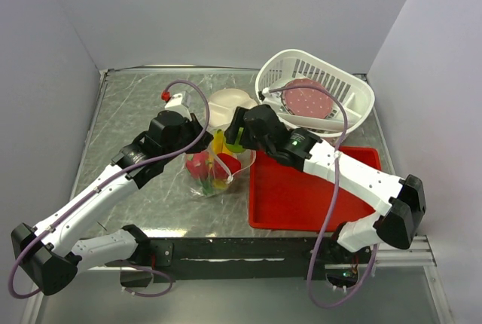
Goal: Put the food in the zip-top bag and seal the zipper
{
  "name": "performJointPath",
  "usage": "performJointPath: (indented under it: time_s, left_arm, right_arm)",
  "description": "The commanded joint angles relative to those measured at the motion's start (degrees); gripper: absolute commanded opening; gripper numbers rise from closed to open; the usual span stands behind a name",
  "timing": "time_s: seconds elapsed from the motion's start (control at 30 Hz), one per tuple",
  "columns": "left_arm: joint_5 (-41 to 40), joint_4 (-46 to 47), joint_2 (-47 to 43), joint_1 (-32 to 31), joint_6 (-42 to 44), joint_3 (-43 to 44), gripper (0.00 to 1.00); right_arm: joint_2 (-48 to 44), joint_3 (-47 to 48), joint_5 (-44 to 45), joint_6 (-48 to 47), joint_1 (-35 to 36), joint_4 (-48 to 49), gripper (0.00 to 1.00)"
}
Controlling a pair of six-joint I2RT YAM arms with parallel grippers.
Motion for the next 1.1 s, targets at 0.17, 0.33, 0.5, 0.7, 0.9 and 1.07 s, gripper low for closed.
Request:
performJointPath:
  time_s: [0.17, 0.33, 0.5, 0.7, 0.9, 1.07]
  left_arm:
    - [-0.55, 3.45, -0.19, 0.14, -1.41, 2.63, 0.09]
    - [-0.46, 3.8, 0.16, 0.23, -1.5, 2.98, 0.09]
    - [-0.29, 3.97, 0.33, 0.14, -1.76, 2.89, 0.1]
    - [-0.46, 4.24, 0.33, 0.23, -2.11, 2.98, 0.11]
    - [-1.17, 3.8, -0.11, 0.23, -1.94, 2.89, 0.11]
    - [-1.61, 3.89, -0.72, 0.23, -2.02, 2.72, 0.11]
  right_arm:
    - [2.17, 0.18, -3.05, -1.5, 0.94, 5.62, 0.57]
    - [3.4, 1.14, -4.1, -1.68, 1.03, 5.19, 0.82]
    - [3.4, 2.55, -3.4, -3.43, 1.12, 3.52, 1.0]
    - [2.09, 3.17, -1.56, -4.14, 1.03, 0.8, 1.0]
    - [-6.16, -3.15, 3.72, -4.05, -0.99, -2.9, 0.96]
    - [-11.8, -11.41, 2.05, -2.82, -3.27, -2.37, 0.79]
